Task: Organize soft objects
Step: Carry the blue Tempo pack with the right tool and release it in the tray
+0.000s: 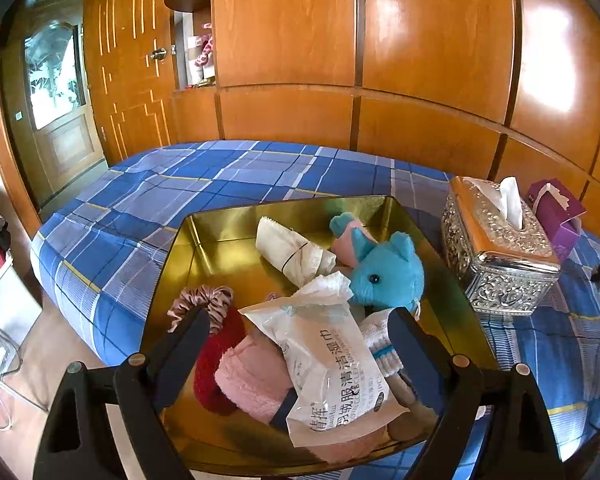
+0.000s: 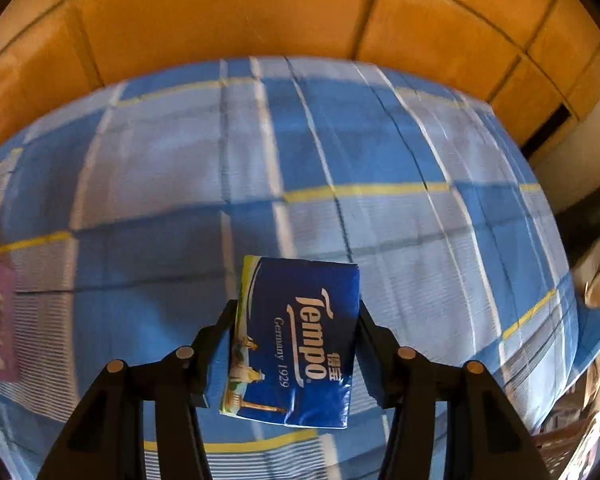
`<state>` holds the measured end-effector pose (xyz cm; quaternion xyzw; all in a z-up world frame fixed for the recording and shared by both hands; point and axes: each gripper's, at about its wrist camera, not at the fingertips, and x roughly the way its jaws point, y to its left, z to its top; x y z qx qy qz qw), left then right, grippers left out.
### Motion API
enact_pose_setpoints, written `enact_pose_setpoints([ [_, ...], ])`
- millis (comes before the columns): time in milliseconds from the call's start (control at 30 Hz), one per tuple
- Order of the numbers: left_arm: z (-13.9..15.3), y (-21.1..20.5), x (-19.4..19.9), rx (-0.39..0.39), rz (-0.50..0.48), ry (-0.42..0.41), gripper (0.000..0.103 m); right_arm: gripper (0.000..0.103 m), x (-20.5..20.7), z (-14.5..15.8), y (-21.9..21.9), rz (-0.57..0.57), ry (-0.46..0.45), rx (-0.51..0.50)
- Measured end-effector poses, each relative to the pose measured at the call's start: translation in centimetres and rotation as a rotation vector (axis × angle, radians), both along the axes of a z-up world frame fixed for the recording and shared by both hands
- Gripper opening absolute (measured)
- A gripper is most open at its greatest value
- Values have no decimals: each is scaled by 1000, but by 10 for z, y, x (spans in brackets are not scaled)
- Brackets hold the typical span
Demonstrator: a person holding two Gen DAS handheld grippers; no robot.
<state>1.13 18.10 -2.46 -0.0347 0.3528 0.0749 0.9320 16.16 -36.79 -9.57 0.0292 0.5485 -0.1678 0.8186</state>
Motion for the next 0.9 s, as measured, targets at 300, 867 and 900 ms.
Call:
enact_pose_setpoints([
  [300, -3, -5, 1, 8, -18, 17, 91, 54, 38, 84, 70, 167, -131, -11],
  [867, -15, 4, 6, -4, -6, 48, 91, 54, 15, 183, 276, 801, -370, 47],
  [900, -15, 7, 6, -5, -1, 47, 91, 54, 8, 181, 288, 843, -369, 60],
])
